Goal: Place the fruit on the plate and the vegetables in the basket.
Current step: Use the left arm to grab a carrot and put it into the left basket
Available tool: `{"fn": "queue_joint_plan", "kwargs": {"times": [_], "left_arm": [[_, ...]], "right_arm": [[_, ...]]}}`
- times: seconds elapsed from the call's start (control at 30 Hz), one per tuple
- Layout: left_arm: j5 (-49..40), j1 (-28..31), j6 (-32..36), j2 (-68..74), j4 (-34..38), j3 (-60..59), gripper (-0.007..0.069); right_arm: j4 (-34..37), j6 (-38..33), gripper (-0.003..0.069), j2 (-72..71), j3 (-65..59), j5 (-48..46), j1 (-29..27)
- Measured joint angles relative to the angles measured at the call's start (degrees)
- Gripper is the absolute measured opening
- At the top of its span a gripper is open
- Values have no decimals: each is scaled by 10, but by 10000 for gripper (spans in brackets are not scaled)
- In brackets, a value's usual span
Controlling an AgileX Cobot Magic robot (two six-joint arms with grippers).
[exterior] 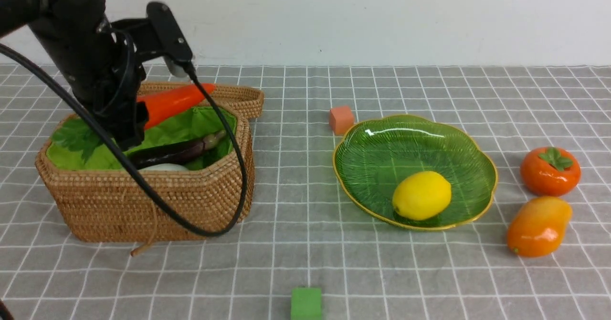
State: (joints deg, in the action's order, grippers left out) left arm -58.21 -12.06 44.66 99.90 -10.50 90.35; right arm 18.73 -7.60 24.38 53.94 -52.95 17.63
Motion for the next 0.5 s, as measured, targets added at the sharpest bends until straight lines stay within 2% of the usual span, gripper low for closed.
{"fn": "queue_joint_plan", "kwargs": {"times": [0.23, 0.33, 0.43, 0.5], "left_arm": [[21, 4, -9, 21, -25, -2, 389], [2, 4, -9, 21, -32, -2, 544], [-11, 4, -10, 21, -33, -2, 627], [-18, 4, -23, 20, -33, -2, 654]], "right_arm": [[1, -1, 205, 3, 0, 9, 0], [1, -2, 208, 14, 0, 10, 0], [1, -2, 210, 25, 0, 11, 0], [1, -2, 211, 35, 0, 10, 0]]}}
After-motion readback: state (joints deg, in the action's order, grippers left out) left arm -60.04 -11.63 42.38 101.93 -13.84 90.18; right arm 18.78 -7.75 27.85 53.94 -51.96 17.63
